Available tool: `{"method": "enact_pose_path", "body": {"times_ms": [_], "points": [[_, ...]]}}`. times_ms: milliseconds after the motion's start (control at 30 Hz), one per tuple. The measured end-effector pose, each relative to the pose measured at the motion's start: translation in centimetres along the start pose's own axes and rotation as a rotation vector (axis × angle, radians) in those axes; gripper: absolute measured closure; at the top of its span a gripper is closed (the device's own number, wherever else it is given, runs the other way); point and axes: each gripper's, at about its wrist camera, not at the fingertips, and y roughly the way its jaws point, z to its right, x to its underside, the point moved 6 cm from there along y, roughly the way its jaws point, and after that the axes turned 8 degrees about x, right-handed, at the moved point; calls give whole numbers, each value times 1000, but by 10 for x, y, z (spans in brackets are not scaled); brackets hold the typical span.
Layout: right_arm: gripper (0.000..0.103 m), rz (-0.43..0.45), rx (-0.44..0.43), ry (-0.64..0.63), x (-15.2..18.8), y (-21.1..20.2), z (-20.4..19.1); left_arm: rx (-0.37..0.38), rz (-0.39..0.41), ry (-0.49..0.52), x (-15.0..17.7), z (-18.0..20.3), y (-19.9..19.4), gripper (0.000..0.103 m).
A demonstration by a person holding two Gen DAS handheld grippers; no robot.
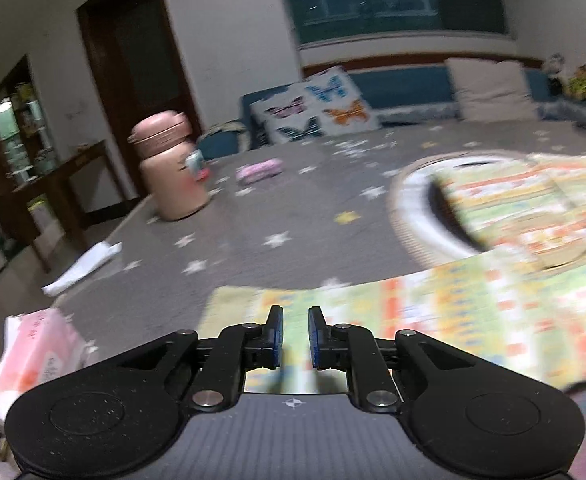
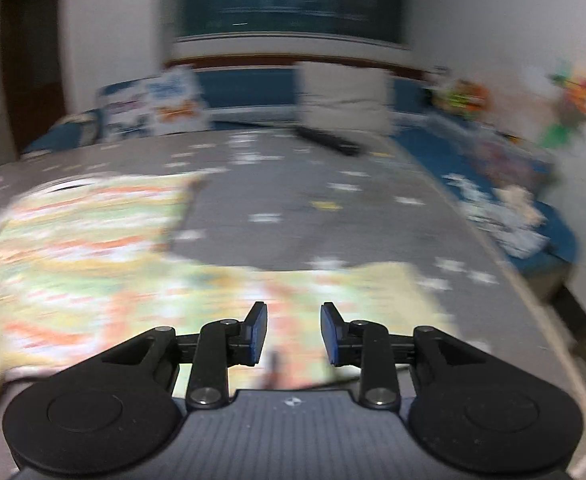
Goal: Fold clothes
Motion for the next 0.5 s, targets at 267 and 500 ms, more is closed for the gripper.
{"method": "enact_pose_path", "body": {"times_ms": [267, 500], "points": [[75, -3, -344, -198, -1, -23, -127, 207, 52, 22, -14, 69, -16, 80], [75, -15, -499, -338, 11, -32, -205, 335, 60, 14, -21, 114, -15, 80]]}}
